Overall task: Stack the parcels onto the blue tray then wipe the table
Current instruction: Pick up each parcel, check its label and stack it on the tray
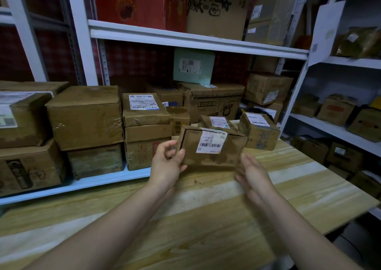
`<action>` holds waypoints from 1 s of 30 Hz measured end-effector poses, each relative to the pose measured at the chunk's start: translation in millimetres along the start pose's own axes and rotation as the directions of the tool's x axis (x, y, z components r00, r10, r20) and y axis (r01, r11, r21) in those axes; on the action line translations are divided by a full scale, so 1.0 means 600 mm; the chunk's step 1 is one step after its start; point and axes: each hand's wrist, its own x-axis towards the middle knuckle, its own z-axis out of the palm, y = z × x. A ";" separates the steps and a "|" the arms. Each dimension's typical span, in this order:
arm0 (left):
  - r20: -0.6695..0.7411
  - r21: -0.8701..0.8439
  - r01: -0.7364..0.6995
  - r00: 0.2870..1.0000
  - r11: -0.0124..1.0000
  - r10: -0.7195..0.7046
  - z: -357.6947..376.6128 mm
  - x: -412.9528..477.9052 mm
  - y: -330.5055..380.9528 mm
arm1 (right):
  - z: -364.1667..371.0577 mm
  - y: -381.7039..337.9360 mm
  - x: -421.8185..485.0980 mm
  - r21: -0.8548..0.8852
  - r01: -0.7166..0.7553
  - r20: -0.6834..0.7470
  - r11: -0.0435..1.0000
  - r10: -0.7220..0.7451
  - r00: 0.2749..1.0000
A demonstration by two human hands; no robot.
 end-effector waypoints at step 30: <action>-0.038 0.249 0.149 0.989 0.957 -0.144 0.001 0.001 0.001 | -0.029 -0.019 -0.011 0.101 0.204 -0.092 0.974 -0.195 0.976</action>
